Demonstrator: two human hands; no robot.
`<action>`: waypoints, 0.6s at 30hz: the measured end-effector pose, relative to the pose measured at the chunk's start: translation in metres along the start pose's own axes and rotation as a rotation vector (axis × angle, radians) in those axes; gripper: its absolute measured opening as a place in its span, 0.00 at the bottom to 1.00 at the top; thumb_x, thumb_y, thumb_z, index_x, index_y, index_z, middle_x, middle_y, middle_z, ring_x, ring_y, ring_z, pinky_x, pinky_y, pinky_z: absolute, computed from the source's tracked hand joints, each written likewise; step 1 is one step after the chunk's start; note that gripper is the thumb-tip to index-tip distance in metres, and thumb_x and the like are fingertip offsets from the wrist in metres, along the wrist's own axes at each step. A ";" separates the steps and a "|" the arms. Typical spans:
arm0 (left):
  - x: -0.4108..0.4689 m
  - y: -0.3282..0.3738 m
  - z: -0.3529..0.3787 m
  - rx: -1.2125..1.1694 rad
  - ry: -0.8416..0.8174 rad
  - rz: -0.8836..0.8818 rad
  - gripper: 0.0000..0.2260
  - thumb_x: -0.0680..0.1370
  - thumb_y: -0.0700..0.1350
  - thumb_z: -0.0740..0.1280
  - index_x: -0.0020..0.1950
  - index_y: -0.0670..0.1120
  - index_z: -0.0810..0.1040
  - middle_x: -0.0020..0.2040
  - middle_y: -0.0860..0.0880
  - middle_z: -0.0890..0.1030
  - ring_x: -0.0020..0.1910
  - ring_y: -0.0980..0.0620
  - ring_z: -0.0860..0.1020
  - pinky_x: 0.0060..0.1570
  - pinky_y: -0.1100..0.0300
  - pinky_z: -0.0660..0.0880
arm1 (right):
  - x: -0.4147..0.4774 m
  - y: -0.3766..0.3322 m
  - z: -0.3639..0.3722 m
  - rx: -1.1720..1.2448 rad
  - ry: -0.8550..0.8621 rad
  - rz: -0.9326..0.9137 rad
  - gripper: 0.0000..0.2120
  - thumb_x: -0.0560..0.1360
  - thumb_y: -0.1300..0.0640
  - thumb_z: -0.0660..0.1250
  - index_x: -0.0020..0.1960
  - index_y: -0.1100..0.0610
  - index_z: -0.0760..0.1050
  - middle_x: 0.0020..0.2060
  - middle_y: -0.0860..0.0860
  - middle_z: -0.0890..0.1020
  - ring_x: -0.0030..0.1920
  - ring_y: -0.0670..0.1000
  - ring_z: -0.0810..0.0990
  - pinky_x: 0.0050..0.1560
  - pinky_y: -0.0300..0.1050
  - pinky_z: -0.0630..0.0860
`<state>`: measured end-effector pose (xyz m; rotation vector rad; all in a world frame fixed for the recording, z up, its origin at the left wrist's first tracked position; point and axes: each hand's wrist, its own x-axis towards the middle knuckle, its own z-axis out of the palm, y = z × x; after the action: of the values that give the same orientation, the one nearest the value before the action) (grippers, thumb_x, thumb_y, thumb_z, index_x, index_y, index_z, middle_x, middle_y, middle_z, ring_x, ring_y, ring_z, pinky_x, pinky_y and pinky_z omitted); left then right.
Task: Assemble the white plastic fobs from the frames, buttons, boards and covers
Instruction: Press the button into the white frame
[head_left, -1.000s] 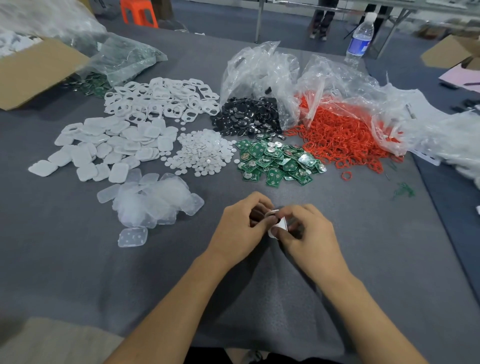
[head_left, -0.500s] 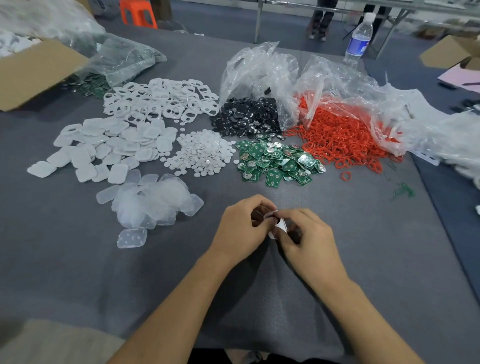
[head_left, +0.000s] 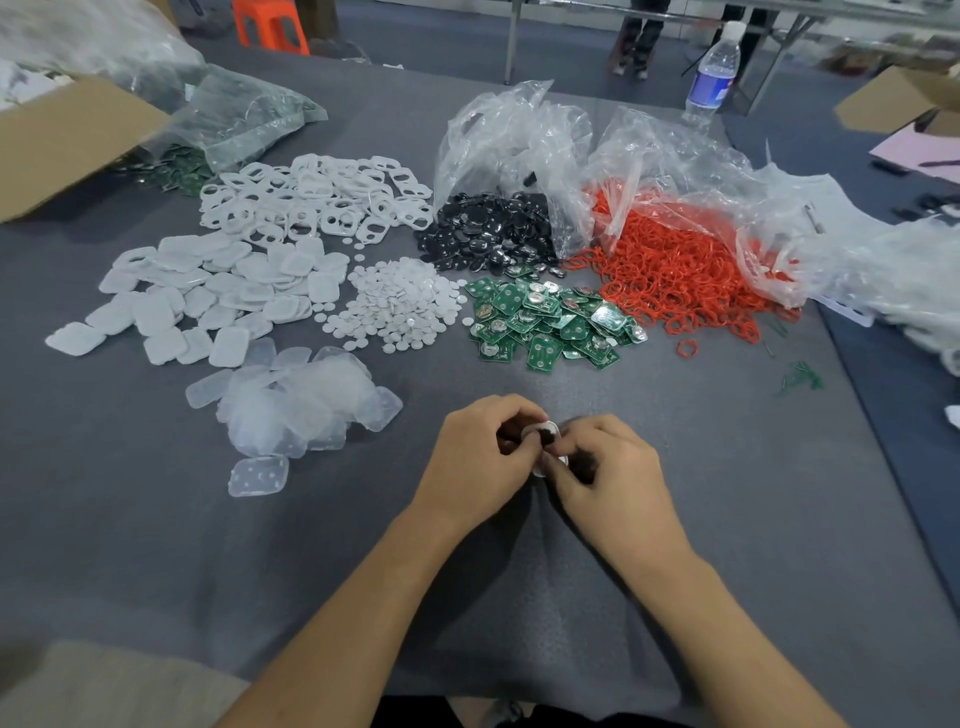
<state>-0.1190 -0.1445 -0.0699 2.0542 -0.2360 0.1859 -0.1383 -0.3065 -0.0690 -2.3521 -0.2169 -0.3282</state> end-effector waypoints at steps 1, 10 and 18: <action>0.000 0.000 0.001 0.005 0.004 0.000 0.07 0.76 0.39 0.72 0.50 0.50 0.85 0.45 0.55 0.84 0.45 0.59 0.82 0.46 0.72 0.75 | 0.000 0.000 0.000 -0.004 0.002 0.001 0.07 0.69 0.60 0.77 0.39 0.53 0.81 0.43 0.46 0.79 0.42 0.44 0.79 0.44 0.38 0.75; -0.001 0.000 0.002 0.050 0.039 0.046 0.07 0.76 0.40 0.73 0.52 0.48 0.86 0.47 0.53 0.84 0.46 0.58 0.81 0.50 0.69 0.75 | 0.001 -0.007 -0.001 -0.071 -0.005 0.049 0.08 0.70 0.59 0.77 0.36 0.53 0.80 0.42 0.46 0.79 0.41 0.44 0.79 0.45 0.39 0.76; -0.003 -0.004 -0.001 0.031 0.006 0.085 0.09 0.78 0.40 0.73 0.57 0.45 0.86 0.53 0.52 0.86 0.51 0.58 0.82 0.58 0.59 0.78 | 0.010 -0.015 -0.010 -0.209 -0.103 0.031 0.04 0.71 0.56 0.76 0.39 0.53 0.82 0.41 0.49 0.79 0.43 0.54 0.79 0.44 0.49 0.77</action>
<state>-0.1205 -0.1417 -0.0735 2.0760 -0.3191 0.2489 -0.1341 -0.3022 -0.0488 -2.5791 -0.2029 -0.2231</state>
